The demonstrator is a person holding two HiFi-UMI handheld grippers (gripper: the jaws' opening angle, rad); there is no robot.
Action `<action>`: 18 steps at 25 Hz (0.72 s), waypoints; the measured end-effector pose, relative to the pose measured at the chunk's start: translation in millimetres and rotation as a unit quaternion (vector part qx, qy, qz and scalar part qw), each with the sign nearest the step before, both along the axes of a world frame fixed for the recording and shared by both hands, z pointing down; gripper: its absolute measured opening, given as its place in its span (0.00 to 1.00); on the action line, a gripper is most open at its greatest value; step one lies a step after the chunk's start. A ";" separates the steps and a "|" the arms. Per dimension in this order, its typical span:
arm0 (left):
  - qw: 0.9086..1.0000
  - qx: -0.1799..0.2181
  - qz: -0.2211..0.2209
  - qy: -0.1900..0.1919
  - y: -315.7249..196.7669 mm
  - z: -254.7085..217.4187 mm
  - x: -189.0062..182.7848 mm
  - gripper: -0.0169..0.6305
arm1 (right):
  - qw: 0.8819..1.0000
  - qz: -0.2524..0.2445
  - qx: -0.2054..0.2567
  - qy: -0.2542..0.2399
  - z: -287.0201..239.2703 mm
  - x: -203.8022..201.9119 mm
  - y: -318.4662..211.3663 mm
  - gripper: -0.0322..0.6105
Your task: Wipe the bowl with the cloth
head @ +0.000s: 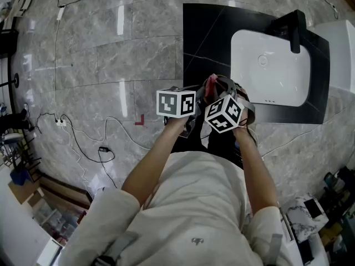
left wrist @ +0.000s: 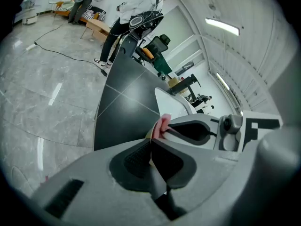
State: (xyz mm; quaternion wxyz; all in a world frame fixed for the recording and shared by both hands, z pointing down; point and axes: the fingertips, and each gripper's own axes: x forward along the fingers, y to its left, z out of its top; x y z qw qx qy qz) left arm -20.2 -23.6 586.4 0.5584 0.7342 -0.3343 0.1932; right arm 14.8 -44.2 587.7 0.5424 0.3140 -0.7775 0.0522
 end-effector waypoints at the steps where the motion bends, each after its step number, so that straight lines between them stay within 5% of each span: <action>1: 1.000 0.000 0.003 0.001 1.2 0.2 1.4 0.05 | 1.000 -0.011 -0.017 -0.005 4.8 -6.1 6.5 0.07; 13: 1.000 0.012 -0.002 -0.009 3.5 0.3 3.0 0.05 | 0.990 -0.097 -0.103 -0.029 13.2 -26.4 51.7 0.07; 18: 1.000 0.012 -0.013 -0.006 3.6 0.5 -0.4 0.05 | 0.983 -0.146 -0.106 0.020 11.7 -12.5 68.1 0.07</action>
